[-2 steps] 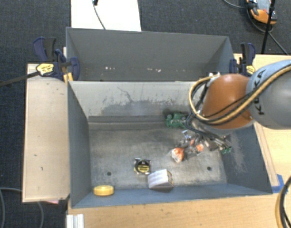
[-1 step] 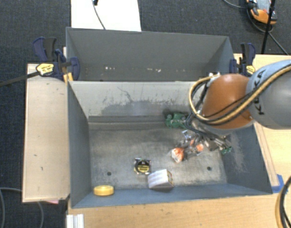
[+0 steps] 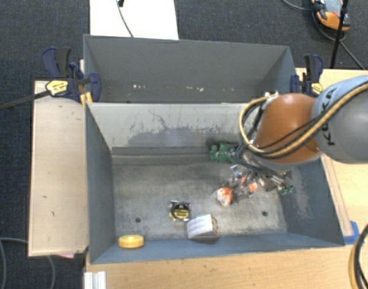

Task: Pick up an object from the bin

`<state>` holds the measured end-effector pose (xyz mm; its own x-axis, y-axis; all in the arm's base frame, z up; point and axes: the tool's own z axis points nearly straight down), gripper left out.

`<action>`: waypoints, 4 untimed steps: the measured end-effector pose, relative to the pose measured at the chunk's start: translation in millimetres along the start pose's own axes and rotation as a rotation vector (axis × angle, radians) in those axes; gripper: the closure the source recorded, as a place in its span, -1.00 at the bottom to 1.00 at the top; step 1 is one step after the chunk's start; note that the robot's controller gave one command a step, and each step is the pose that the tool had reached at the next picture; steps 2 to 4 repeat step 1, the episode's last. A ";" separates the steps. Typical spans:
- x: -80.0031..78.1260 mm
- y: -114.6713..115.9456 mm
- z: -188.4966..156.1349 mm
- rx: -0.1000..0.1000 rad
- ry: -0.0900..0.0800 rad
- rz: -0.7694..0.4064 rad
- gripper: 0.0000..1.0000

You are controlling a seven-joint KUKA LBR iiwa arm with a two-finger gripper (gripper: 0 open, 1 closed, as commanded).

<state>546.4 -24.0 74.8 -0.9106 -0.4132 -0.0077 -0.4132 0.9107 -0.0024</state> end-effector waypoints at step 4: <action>1.0 0.6 -6.7 -0.003 0.006 0.001 1.00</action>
Offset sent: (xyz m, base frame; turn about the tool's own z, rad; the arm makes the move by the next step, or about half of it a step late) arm 0.0000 0.0000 0.0203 0.0000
